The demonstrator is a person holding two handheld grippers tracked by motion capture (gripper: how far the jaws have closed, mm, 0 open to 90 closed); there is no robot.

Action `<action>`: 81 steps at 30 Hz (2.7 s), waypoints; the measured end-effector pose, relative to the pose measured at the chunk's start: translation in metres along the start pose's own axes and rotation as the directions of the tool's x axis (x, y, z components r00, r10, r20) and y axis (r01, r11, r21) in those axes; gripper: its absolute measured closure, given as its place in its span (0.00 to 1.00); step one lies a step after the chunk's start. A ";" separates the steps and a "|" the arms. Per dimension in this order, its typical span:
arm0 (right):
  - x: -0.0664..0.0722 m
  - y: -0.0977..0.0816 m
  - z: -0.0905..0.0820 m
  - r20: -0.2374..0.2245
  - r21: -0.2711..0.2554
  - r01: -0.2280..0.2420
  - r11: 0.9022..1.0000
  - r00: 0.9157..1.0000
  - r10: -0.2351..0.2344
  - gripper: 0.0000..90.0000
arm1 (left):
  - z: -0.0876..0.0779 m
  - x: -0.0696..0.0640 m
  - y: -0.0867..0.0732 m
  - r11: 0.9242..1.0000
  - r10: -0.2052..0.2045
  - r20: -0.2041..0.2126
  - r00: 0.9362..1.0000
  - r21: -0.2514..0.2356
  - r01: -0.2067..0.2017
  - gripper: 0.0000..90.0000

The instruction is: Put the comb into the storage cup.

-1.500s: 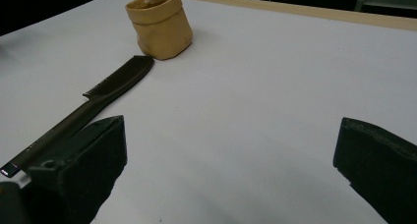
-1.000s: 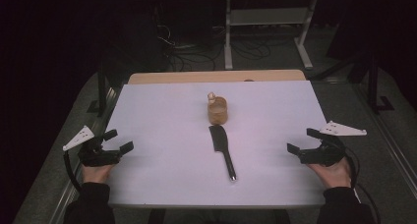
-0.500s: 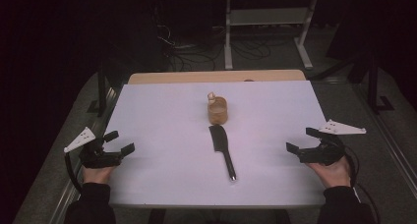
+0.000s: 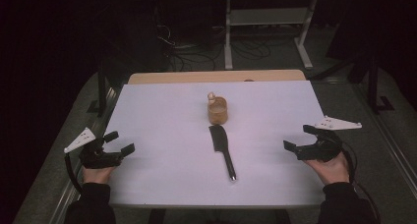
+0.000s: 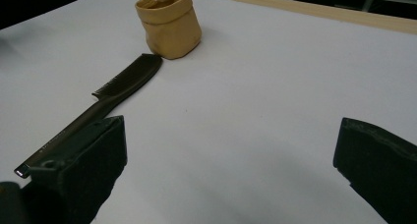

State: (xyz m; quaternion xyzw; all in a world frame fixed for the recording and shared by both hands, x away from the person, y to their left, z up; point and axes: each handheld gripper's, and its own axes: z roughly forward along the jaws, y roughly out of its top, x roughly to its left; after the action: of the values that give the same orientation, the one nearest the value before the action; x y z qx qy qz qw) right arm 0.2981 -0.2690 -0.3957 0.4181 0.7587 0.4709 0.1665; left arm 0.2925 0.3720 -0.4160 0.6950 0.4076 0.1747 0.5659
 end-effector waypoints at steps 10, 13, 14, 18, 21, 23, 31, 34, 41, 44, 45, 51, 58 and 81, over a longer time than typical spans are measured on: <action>0.004 0.009 0.003 -0.018 0.012 0.016 1.000 1.000 -0.016 0.00 | 0.000 0.000 0.000 1.000 0.002 -0.001 1.000 0.001 -0.002 0.00; 0.005 0.013 0.004 -0.022 0.012 0.024 1.000 0.999 -0.024 0.00 | 0.000 0.000 0.000 1.000 0.001 -0.001 1.000 0.000 -0.001 0.00; 0.005 0.013 0.004 -0.022 0.012 0.024 1.000 0.999 -0.024 0.00 | 0.000 0.000 0.000 1.000 0.001 -0.001 1.000 0.000 -0.001 0.00; 0.009 0.019 0.005 -0.026 0.017 0.037 0.999 0.999 -0.037 0.00 | 0.000 0.000 0.000 1.000 0.001 -0.001 1.000 -0.002 -0.001 0.00; 0.011 0.021 0.007 -0.036 0.015 0.042 0.999 0.999 -0.041 0.00 | 0.000 0.000 0.000 1.000 0.000 -0.001 1.000 -0.003 0.000 0.00; 0.012 0.022 0.008 -0.041 0.020 0.046 0.999 0.998 -0.045 0.00 | 0.000 0.000 0.000 1.000 0.001 -0.001 1.000 -0.001 -0.001 0.00; 0.019 0.030 0.015 -0.062 0.037 0.073 0.997 0.996 -0.070 0.00 | 0.000 0.000 0.000 1.000 0.001 0.000 1.000 0.001 -0.001 0.00; 0.022 0.033 0.017 -0.071 0.041 0.082 0.996 0.994 -0.079 0.00 | 0.001 0.000 0.000 1.000 0.000 0.001 1.000 0.003 0.000 0.00; 0.029 0.040 0.024 -0.095 0.051 0.105 0.993 0.990 -0.100 0.00 | 0.001 0.000 -0.001 1.000 0.000 0.001 1.000 -0.001 0.000 0.00; 0.032 0.042 0.027 -0.102 0.054 0.113 0.992 0.989 -0.107 0.00 | 0.001 0.000 -0.001 1.000 0.000 0.001 1.000 0.001 0.000 0.00; 0.033 0.043 0.028 -0.105 0.055 0.116 0.992 0.988 -0.110 0.00 | 0.001 0.000 -0.001 1.000 0.000 0.002 1.000 0.000 0.000 0.00; 0.039 0.046 0.034 -0.120 0.062 0.130 0.990 0.985 -0.122 0.00 | 0.001 0.000 -0.001 1.000 0.000 0.002 1.000 -0.001 0.000 0.00; 0.046 0.051 0.041 -0.138 0.071 0.150 0.986 0.981 -0.139 0.00 | 0.000 0.000 -0.001 1.000 0.000 0.002 1.000 -0.002 0.000 0.00; 0.072 0.056 0.069 -0.214 0.107 0.203 0.973 0.961 -0.177 0.00 | 0.000 0.000 0.000 1.000 0.005 0.002 1.000 -0.004 -0.005 0.00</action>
State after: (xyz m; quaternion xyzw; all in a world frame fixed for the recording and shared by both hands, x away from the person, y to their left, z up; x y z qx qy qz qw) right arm 0.3269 -0.1605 -0.3726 0.3028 0.8371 0.4432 0.1056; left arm 0.2930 0.3721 -0.4165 0.6950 0.4048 0.1763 0.5674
